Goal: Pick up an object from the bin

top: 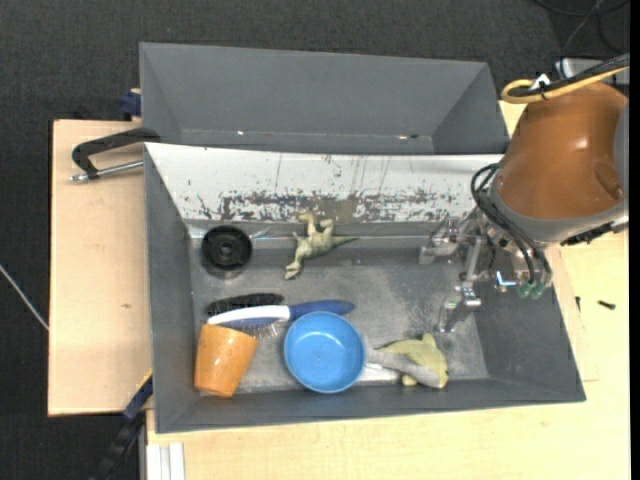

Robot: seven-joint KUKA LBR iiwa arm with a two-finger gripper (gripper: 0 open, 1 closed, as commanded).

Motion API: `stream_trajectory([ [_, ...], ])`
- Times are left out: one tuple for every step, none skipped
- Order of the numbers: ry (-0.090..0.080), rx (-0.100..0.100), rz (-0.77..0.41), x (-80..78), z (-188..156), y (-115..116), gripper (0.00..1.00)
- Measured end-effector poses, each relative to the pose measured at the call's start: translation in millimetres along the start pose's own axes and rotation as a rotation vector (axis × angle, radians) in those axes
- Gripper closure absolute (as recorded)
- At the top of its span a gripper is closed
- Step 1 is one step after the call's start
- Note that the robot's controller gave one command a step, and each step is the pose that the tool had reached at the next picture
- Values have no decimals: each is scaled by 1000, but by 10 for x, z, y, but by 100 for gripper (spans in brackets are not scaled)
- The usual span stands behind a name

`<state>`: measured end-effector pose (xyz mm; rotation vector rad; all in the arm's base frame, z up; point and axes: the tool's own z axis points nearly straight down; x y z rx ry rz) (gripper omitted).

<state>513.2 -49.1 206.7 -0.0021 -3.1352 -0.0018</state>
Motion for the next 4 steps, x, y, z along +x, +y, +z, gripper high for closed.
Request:
stream_trajectory([
  [-6,1,-316,29,1163,-16,0],
  [-24,7,-500,82,1294,109,0],
  [1,7,-499,146,1315,76,100],
  [-20,6,-515,107,-120,213,100],
])
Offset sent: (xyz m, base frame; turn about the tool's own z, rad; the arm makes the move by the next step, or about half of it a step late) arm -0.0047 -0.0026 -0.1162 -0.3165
